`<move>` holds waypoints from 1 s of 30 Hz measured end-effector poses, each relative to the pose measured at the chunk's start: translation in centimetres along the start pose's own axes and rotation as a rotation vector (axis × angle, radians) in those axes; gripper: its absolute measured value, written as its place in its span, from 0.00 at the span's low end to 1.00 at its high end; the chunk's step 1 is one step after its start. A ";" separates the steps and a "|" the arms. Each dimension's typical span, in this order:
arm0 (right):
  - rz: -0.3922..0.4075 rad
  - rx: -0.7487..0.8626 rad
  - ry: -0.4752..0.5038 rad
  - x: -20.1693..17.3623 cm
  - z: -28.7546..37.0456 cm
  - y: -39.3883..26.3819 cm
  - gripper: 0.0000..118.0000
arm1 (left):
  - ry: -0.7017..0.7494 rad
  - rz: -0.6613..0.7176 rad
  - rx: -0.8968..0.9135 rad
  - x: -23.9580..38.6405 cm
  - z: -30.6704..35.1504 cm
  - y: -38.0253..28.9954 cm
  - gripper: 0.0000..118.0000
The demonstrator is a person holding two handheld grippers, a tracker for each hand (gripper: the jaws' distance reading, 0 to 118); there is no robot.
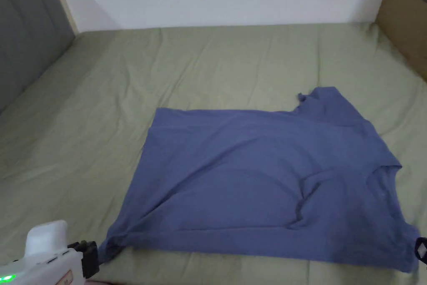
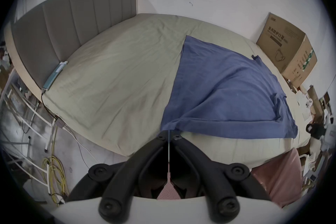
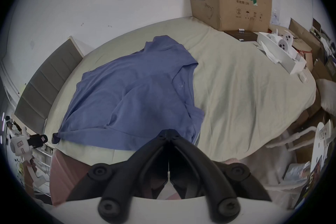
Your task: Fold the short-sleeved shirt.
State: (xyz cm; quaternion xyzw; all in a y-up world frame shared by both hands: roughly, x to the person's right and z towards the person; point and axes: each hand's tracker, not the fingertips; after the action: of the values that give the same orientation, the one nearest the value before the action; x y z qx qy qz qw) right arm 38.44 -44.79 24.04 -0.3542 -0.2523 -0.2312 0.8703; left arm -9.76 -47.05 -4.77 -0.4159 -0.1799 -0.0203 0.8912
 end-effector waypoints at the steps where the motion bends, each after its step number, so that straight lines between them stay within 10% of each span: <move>1: 0.001 -0.004 0.008 0.6 -0.2 0.1 0.00 | 0.014 0.001 0.011 -0.1 -0.2 0.0 0.03; 4: -0.002 -0.017 -0.020 1.1 -0.9 -0.1 0.00 | 0.030 -0.019 -0.014 -0.4 -1.7 0.7 0.75; 6: -0.050 -0.045 -0.014 1.3 -1.2 -0.1 0.00 | -0.008 -0.005 -0.044 -0.3 -3.0 1.0 0.93; 10: -0.075 -0.065 -0.013 2.4 -2.2 -0.8 0.00 | -0.031 -0.034 -0.076 0.5 -5.1 1.2 0.82; 12: -0.082 -0.083 -0.018 2.6 -2.6 -1.1 0.00 | -0.012 -0.038 -0.147 0.8 -6.8 1.0 0.01; 25: -0.037 -0.107 -0.066 3.5 -4.6 0.8 0.09 | -0.018 -0.078 -0.181 2.9 -5.4 1.4 0.00; 30: -0.035 -0.081 -0.015 3.8 -5.2 2.0 0.72 | -0.008 -0.076 -0.182 2.6 -5.5 1.9 0.00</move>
State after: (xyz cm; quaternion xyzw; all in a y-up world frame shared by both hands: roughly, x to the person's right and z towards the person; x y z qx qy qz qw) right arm 43.99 -48.15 22.07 -0.3866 -0.2554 -0.2538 0.8491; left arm -5.27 -49.65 -8.55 -0.4881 -0.1967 -0.0687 0.8475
